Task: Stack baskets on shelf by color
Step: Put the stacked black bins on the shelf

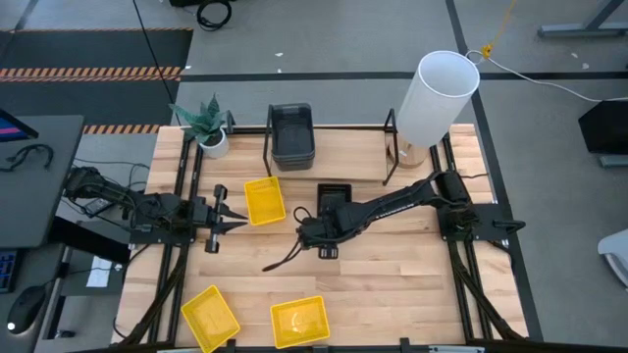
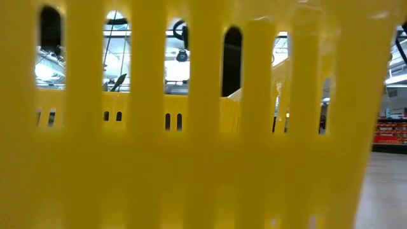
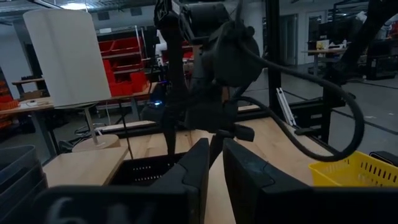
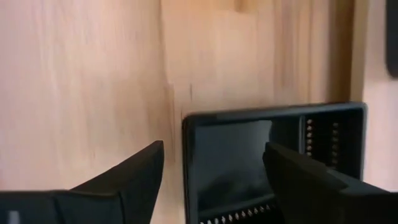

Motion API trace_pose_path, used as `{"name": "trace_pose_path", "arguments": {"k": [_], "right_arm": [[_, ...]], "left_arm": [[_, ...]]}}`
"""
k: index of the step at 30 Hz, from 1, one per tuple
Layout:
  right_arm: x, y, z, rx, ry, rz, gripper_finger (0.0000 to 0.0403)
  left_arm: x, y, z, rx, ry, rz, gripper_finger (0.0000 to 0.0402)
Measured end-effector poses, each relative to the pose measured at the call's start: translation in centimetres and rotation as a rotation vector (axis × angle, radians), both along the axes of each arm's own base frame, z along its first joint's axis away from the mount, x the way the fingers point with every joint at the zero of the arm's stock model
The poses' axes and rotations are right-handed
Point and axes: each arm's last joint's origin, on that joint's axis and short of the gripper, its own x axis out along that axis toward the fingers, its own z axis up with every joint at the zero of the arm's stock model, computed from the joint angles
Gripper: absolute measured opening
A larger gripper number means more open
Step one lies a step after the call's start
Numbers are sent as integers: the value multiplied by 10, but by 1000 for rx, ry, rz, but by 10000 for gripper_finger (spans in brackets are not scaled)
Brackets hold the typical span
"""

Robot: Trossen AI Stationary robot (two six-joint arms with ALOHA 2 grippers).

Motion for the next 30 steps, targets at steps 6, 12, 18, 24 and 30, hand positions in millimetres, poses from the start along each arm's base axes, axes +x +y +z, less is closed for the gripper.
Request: {"name": "trace_pose_path", "arguments": {"k": [6,12,18,24,30], "right_arm": [[-7,-4,-18,-5,21,-10,248],[-10,-6,-30,29,33,-9,243],[-15,-13,-35,-22,74,-22,223],[-16,-14,-36,12,85,-19,143],[-17,-12,-36,52,104,-7,54]], "left_arm": [[0,0,0,0,0,0,58],[0,0,0,0,0,0,63],[0,0,0,0,0,0,64],[0,0,0,0,0,0,58],[0,0,0,0,0,0,55]]}}
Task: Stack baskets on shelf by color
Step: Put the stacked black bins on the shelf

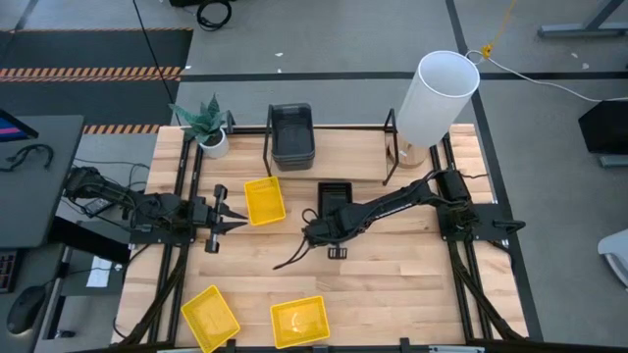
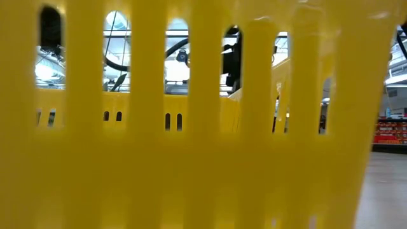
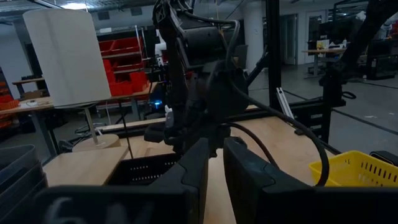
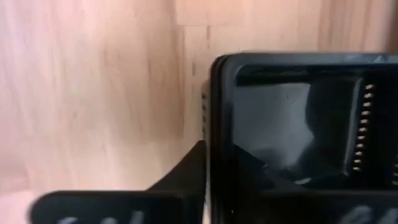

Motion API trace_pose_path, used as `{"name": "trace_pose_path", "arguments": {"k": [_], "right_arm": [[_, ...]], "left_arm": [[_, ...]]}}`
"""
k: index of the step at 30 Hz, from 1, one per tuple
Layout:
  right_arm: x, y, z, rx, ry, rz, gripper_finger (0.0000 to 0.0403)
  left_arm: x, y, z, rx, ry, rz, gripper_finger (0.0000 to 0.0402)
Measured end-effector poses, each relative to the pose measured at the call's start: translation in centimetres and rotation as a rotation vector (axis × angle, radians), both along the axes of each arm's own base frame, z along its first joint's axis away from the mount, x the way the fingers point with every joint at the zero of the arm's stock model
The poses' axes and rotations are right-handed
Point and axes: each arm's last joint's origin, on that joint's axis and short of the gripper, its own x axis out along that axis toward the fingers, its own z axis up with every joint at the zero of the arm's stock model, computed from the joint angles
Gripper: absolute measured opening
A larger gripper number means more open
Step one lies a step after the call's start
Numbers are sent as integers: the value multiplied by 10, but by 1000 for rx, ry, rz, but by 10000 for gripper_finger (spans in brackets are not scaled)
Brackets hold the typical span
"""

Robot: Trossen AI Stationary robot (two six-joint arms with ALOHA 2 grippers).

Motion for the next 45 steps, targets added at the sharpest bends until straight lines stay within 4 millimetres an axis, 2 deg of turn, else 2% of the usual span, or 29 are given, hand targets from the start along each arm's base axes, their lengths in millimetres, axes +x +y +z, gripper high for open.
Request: {"name": "trace_pose_path", "arguments": {"k": [3,12,15,19,23,27,34,36,39,45], "right_arm": [[-2,2,5,6,35,12,20],[2,10,52,-93,51,31,25],[1,9,68,-141,54,27,20],[0,1,77,-163,75,44,22],[-8,-27,76,-153,112,28,24],[-9,-59,74,-150,75,39,23],[-2,-133,51,-85,2,-2,23],[-4,-148,45,-56,-17,-17,23],[-1,-155,47,-9,-70,-12,24],[4,-151,49,-7,-106,20,24]], "left_arm": [[0,0,0,0,0,0,59],[0,0,0,0,0,0,60],[0,0,0,0,0,0,56],[0,0,0,0,0,0,57],[0,0,0,0,0,0,63],[0,0,0,0,0,0,62],[0,0,0,0,0,0,53],[0,0,0,0,-1,0,54],[0,0,0,0,0,0,58],[0,0,0,0,0,0,60]]}}
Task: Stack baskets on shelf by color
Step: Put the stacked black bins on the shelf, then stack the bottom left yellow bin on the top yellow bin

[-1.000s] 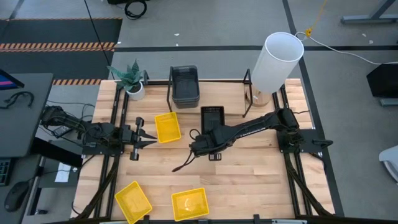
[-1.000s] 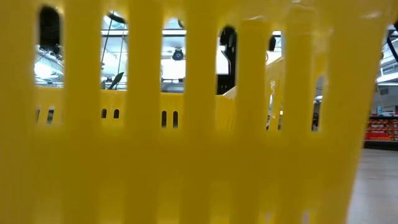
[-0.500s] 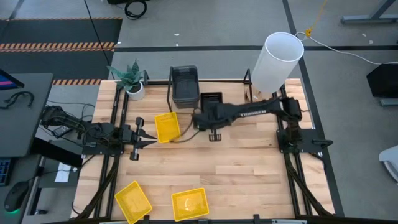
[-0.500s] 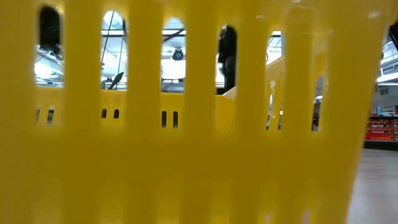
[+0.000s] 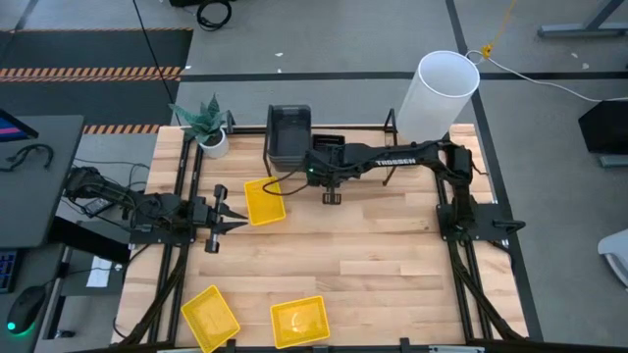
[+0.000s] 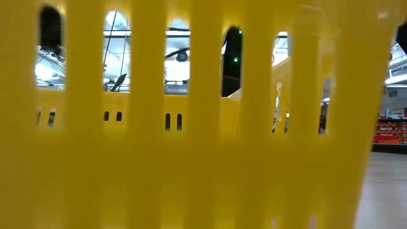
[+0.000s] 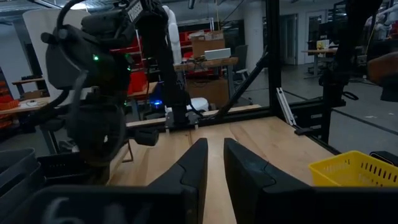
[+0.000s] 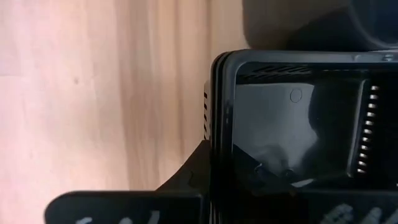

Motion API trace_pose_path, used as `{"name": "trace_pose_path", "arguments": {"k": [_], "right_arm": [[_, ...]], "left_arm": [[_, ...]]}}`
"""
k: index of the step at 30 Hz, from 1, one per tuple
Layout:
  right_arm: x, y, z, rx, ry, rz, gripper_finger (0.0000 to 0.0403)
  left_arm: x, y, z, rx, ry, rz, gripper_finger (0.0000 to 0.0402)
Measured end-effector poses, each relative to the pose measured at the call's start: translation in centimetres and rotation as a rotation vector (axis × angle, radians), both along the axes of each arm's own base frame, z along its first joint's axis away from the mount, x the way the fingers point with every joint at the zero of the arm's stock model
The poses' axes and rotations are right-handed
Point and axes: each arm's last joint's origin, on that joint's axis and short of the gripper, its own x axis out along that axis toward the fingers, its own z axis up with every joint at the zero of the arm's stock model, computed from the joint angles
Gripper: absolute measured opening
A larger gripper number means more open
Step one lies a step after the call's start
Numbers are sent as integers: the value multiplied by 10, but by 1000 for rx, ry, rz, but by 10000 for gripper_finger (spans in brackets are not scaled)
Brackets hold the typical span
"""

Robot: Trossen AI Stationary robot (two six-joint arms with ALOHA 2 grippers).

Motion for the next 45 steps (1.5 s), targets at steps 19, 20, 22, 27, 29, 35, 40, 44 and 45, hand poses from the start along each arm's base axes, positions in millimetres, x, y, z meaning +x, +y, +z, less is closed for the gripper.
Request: {"name": "trace_pose_path", "arguments": {"k": [19,20,22,27,29,35,40,44,45], "right_arm": [[-1,-7,1,-5,-6,-13,37],[-1,-9,1,-16,-6,-12,42],[-1,-13,1,-34,-6,-8,54],[1,-21,3,-54,-39,5,81],[1,-21,3,-59,-46,4,91],[1,-22,3,-98,-36,-10,117],[0,-18,6,-95,-37,-24,136],[2,-10,23,-100,-96,-31,150],[2,-9,28,-100,-106,-33,153]], "left_arm": [[0,0,0,0,0,-1,58],[0,0,0,0,0,0,56],[0,0,0,0,-1,0,54],[0,0,0,0,-1,0,57],[0,0,0,0,-1,0,60],[0,0,0,0,0,-1,63],[0,0,0,0,-1,0,58],[0,0,0,0,-1,-1,55],[0,0,0,0,-1,0,56]]}}
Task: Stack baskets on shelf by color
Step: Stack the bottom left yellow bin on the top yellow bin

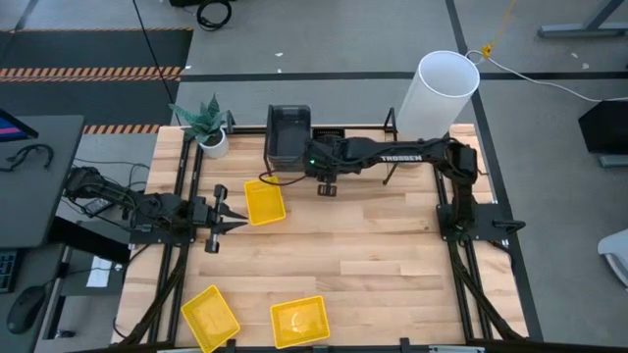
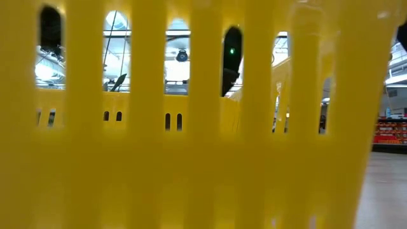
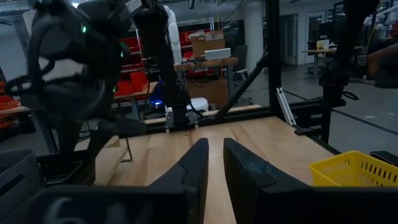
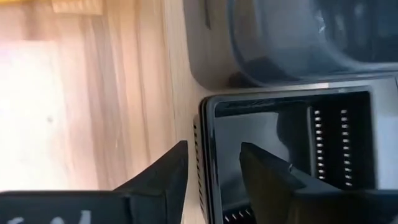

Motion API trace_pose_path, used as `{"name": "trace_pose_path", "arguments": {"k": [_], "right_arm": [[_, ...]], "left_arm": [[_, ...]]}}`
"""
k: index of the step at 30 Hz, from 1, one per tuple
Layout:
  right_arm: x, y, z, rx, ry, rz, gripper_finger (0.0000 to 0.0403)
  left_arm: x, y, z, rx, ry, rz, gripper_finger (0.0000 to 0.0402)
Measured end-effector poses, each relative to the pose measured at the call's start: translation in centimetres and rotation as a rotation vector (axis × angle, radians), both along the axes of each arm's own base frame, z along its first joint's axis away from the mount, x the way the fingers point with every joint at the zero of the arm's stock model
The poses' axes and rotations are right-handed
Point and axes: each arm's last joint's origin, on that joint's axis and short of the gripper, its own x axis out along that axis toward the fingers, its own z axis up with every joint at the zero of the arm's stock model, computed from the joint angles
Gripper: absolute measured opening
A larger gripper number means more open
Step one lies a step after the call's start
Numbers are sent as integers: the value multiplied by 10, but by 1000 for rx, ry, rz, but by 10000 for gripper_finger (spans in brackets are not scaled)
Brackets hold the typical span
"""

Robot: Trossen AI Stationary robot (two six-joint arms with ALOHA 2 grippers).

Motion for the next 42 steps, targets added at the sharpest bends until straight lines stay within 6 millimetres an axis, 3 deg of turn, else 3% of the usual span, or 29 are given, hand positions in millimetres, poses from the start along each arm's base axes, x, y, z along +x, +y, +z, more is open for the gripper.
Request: {"name": "trace_pose_path", "arguments": {"k": [6,12,16,22,28,36,42], "right_arm": [[0,13,21,16,3,-15,169],[-14,35,45,39,65,-44,179],[-27,50,70,66,-63,-17,181],[-56,72,86,95,-226,12,181],[-87,91,73,106,-416,72,181],[-123,102,57,87,-783,253,180],[-158,102,31,150,-850,302,180]], "left_arm": [[0,0,0,0,1,-1,63],[0,0,0,0,0,0,57],[0,0,0,0,-1,0,56],[0,0,0,0,0,0,64],[0,0,0,0,0,0,57],[0,0,0,0,0,0,56],[0,0,0,0,0,0,62]]}}
